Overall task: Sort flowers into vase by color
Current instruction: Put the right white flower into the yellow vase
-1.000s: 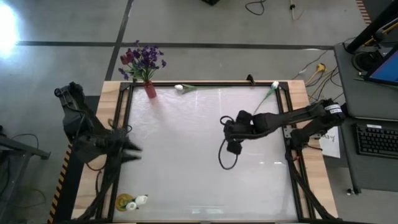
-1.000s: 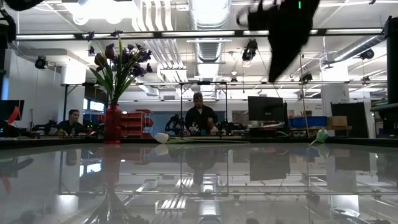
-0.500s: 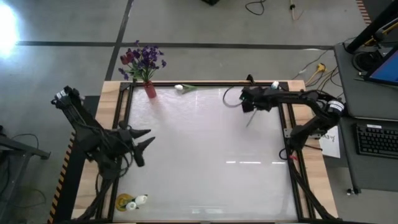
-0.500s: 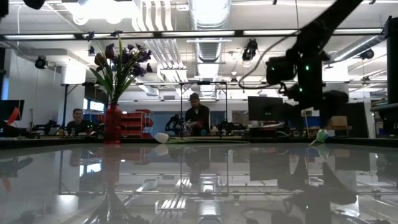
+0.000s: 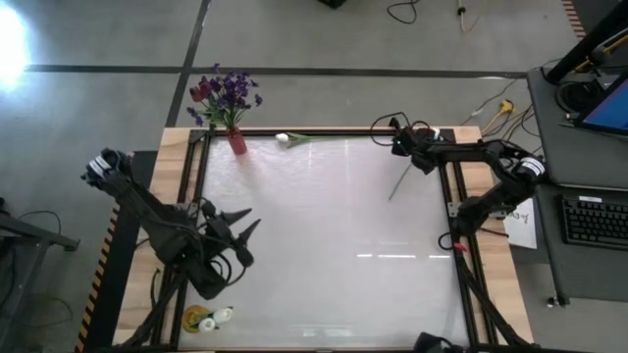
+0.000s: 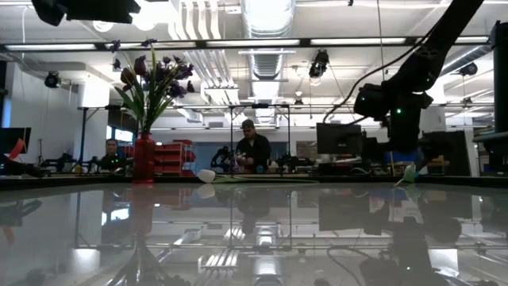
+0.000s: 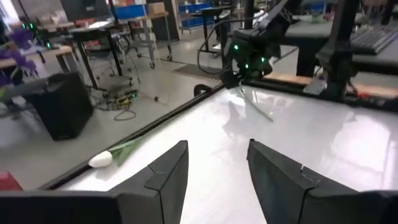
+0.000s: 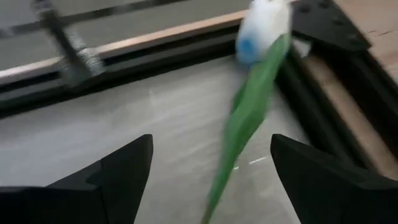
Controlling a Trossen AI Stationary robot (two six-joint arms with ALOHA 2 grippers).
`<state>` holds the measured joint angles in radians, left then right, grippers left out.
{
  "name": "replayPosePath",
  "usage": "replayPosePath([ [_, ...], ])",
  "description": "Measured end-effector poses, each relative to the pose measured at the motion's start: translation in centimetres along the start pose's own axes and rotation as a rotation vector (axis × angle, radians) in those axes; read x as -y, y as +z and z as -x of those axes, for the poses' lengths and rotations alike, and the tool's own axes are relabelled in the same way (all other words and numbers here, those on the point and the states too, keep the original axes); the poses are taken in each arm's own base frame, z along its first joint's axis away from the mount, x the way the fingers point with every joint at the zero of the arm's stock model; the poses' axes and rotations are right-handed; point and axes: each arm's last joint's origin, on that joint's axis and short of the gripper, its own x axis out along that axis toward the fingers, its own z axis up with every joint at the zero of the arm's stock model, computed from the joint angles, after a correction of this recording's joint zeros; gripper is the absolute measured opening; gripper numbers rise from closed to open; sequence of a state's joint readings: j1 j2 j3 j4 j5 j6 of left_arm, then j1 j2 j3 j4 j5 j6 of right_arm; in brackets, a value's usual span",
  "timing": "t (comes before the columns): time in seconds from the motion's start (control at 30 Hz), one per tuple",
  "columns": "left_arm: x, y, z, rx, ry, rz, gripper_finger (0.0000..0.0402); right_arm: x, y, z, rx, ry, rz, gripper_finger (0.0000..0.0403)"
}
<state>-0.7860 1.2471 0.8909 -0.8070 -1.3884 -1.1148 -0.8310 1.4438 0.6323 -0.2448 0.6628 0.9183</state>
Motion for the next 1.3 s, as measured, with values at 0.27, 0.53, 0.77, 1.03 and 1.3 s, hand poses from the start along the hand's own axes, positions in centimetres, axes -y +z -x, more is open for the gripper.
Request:
replayPosePath([
  [0.27,1.1,1.4,0.0,0.061,0.038,-0.160,0.0138,0.0,-0.3,0.0,-0.014,0.005,-0.064,0.0265],
  [0.53,1.5,2.1,-0.4,0.029,0.040,-0.177,0.0118,1.3,-2.1,-0.3,-0.015,-0.040,-0.108,0.0198],
  [0.77,1.5,2.3,-0.4,0.029,0.039,-0.149,0.0106,1.1,-2.2,-0.3,-0.023,0.004,-0.122,0.0121],
  [1.03,1.7,3.8,-0.2,0.030,0.032,-0.157,0.0098,1.4,-2.9,-0.8,-0.055,0.000,-0.148,0.0025],
  [1.3,0.4,6.4,0.4,-0.065,-0.037,-0.155,0.0097,-0.2,-3.6,0.0,-0.058,0.104,-0.057,0.0013],
])
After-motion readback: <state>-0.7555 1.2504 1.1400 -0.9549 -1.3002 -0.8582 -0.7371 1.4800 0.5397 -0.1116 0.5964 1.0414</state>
